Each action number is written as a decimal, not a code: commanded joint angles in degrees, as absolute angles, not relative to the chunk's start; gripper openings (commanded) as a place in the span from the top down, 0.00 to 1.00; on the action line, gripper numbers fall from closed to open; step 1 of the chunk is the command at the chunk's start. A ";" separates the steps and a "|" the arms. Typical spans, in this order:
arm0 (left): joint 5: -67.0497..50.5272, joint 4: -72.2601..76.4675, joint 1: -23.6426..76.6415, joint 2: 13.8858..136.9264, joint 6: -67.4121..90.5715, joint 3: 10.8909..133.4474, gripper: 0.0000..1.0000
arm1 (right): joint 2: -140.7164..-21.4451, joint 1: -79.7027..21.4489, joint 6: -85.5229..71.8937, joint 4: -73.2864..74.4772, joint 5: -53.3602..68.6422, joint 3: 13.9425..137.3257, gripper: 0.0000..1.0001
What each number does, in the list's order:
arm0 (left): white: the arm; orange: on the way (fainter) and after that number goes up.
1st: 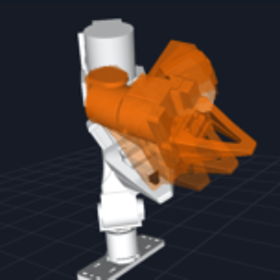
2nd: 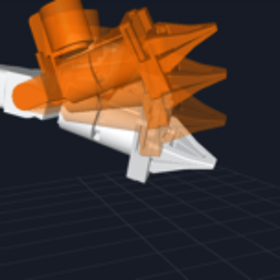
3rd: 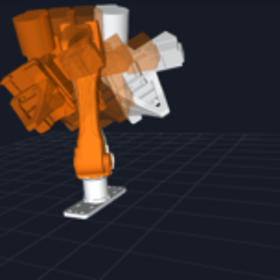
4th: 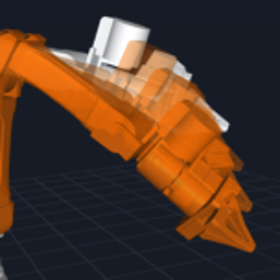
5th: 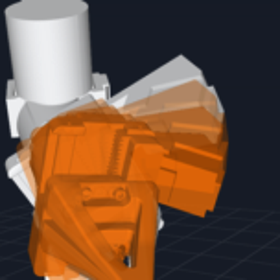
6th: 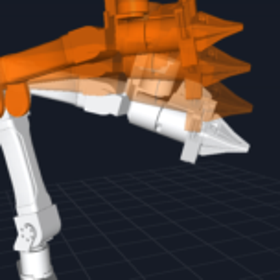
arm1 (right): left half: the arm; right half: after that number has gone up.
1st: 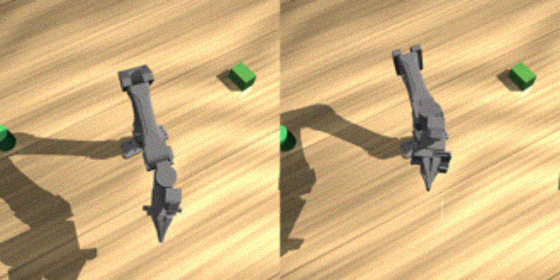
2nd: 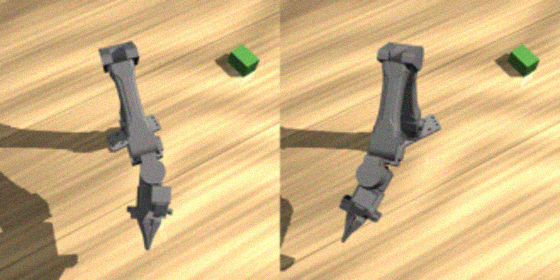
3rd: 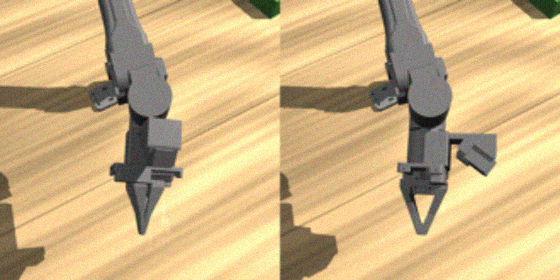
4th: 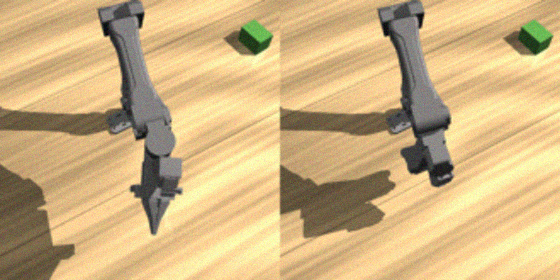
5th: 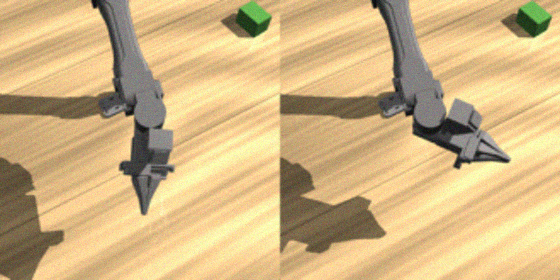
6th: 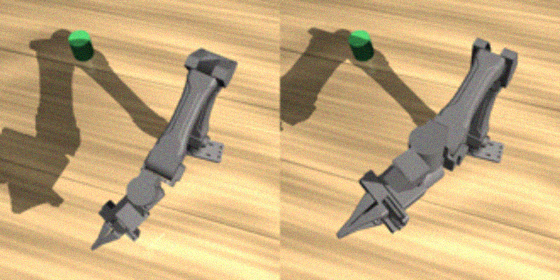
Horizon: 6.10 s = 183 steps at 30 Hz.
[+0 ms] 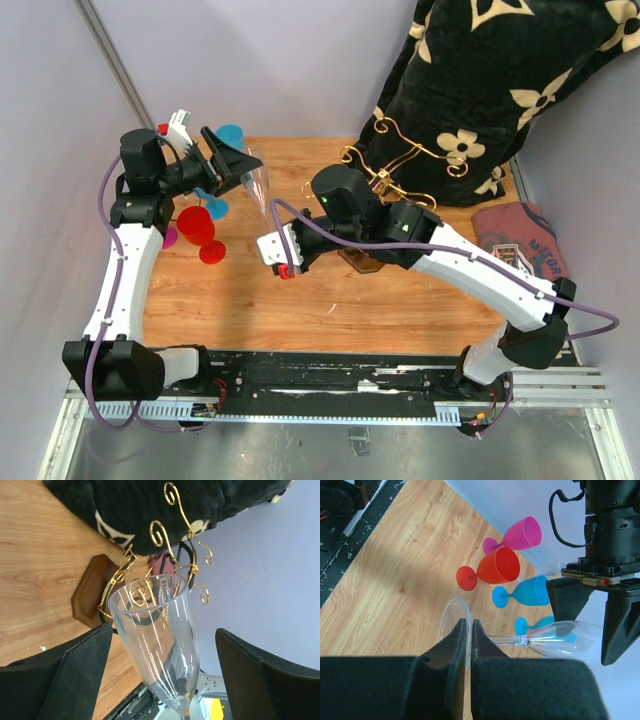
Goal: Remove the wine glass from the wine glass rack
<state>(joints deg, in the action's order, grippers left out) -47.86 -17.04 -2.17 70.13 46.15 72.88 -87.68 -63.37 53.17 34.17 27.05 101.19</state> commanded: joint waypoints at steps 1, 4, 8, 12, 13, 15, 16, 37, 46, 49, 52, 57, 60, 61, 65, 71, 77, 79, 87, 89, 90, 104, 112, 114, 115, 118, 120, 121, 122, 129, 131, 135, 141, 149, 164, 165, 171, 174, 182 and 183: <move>-50.20 -22.38 -2.09 72.06 43.27 75.72 0.11 | -89.09 -64.34 54.47 32.98 28.83 104.44 0.99; -50.75 -24.51 -1.36 73.16 41.86 76.73 0.13 | -89.58 -64.36 54.52 33.13 28.55 104.76 0.99; -50.09 -25.16 -1.24 73.21 41.01 77.20 0.13 | -89.90 -64.42 54.57 33.43 28.51 104.63 1.00; -49.86 -25.40 -1.23 73.31 40.96 77.35 0.20 | -89.95 -64.36 54.56 33.97 27.85 104.40 0.99; -49.72 -25.52 -1.29 73.30 40.96 77.34 0.22 | -89.84 -64.38 54.56 33.94 27.66 104.27 0.99; -49.55 -25.63 -1.24 73.30 40.95 77.47 0.24 | -89.75 -64.37 54.48 34.01 27.33 104.04 0.99; -49.45 -25.67 -1.31 73.30 40.96 77.55 0.26 | -89.72 -64.41 54.28 33.89 27.08 103.85 0.99; -38.95 -27.24 -1.23 73.62 34.10 80.40 0.40 | -84.58 -64.34 48.93 26.82 14.52 96.72 0.11; -14.09 -22.86 6.65 72.58 20.96 76.49 0.39 | -73.29 -64.25 45.98 16.11 9.59 83.99 0.05; -8.04 -15.90 8.15 72.25 20.10 71.77 0.40 | -70.51 -64.25 44.69 13.99 8.42 81.01 0.05; -1.57 -8.33 10.24 72.43 18.42 67.02 0.41 | -67.99 -64.25 43.47 12.40 8.02 78.28 0.05; 9.25 2.86 13.77 75.59 13.98 61.74 0.41 | -64.53 -64.25 41.27 10.63 6.67 74.23 0.05; 15.05 8.85 14.55 77.90 12.38 60.10 0.41 | -62.75 -64.25 40.55 9.92 5.97 72.27 0.05; 17.15 10.97 15.00 78.83 11.53 59.64 0.41 | -62.27 -64.25 40.42 9.85 5.77 71.80 0.05; 23.99 21.81 16.29 80.87 7.78 56.03 0.41 | -60.89 -64.16 40.28 9.84 4.70 70.60 0.05; 30.92 37.27 16.80 83.47 4.55 50.04 0.44 | -59.54 -63.56 39.86 9.82 3.84 69.14 0.04; 33.30 49.15 16.87 87.36 -0.46 46.94 0.46 | -57.63 -62.54 38.13 9.98 3.84 66.91 0.05; 33.06 53.17 16.87 88.00 -0.97 45.50 0.46 | -56.65 -62.20 37.61 9.68 3.48 65.35 0.05; 33.86 62.44 16.87 94.79 -4.78 44.51 0.44 | -54.31 -61.48 36.66 11.59 2.79 64.50 0.05; 34.00 63.40 16.87 95.70 -3.86 44.03 0.44 | -53.94 -61.36 36.81 12.29 2.60 64.41 0.05; 33.74 63.94 16.87 96.05 -3.34 43.57 0.44 | -53.76 -61.21 36.89 12.42 2.43 64.30 0.05; 33.20 62.09 17.26 98.50 -4.25 44.66 0.03 | -52.85 -60.47 36.71 15.70 2.11 64.90 0.05; 36.69 60.49 18.53 98.78 -7.69 45.63 0.00 | -51.74 -60.38 36.66 16.08 1.43 64.28 0.05; 36.98 60.26 18.86 98.01 -8.11 45.66 0.00 | -51.52 -60.38 36.63 16.06 1.34 64.02 0.05; 37.01 60.09 18.86 97.62 -8.21 45.81 0.00 | -51.43 -60.38 36.53 16.04 1.24 63.88 0.04; 37.20 57.32 18.84 96.73 -8.20 46.87 0.00 | -51.25 -60.38 36.25 16.08 1.40 63.62 0.04; 37.53 54.48 18.86 96.32 -7.76 47.63 0.00 | -50.88 -60.38 36.06 16.04 1.36 63.46 0.04; 38.00 52.26 18.85 96.06 -7.19 48.15 0.00 | -50.62 -60.39 36.01 16.07 1.40 63.37 0.04; 38.86 49.58 18.88 95.72 -6.18 48.61 0.00 | -50.42 -60.43 35.90 16.08 1.41 63.28 0.04; 40.45 30.11 18.82 89.52 3.07 51.42 0.00 | -48.49 -60.40 35.02 16.48 1.23 62.23 0.04; 40.37 25.23 18.82 87.44 6.44 52.21 0.00 | -48.03 -60.38 34.58 16.59 1.30 62.04 0.04; 38.20 14.61 18.88 83.62 11.43 54.70 0.00 | -47.16 -60.38 32.33 16.77 0.94 61.82 0.05; 29.82 0.17 19.37 77.74 16.77 59.68 0.01 | -49.61 -59.84 23.48 19.73 -10.86 64.81 0.04; 26.44 -9.87 21.87 69.40 16.79 63.18 0.00 | -55.47 -39.10 1.00 31.35 -6.23 73.15 0.04; 14.95 -26.67 21.99 59.08 18.86 68.72 0.00 | -54.91 -2.51 -16.57 36.81 3.80 65.84 0.02; 14.01 -27.25 21.99 58.65 18.58 68.67 0.00 | -55.36 -1.64 -16.48 38.04 3.89 65.31 0.02; 11.88 -29.31 22.01 56.62 18.24 66.87 0.00 | -53.01 -0.79 -16.44 35.01 0.91 58.04 0.02; 13.72 -30.21 22.02 56.72 18.25 66.81 0.00 | -51.81 -0.79 -16.19 33.03 1.23 55.75 0.02; 14.37 -29.90 21.97 57.53 18.99 66.53 0.00 | -51.28 -0.79 -14.82 31.11 1.08 54.52 0.01; 14.27 -30.05 21.97 57.75 19.06 66.47 0.00 | -51.39 -0.79 -14.84 31.19 0.92 54.75 0.01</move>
<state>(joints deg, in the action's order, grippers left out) 13.87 -29.91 21.63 57.49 18.50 67.05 -52.01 -1.80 -14.98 33.17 1.45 54.68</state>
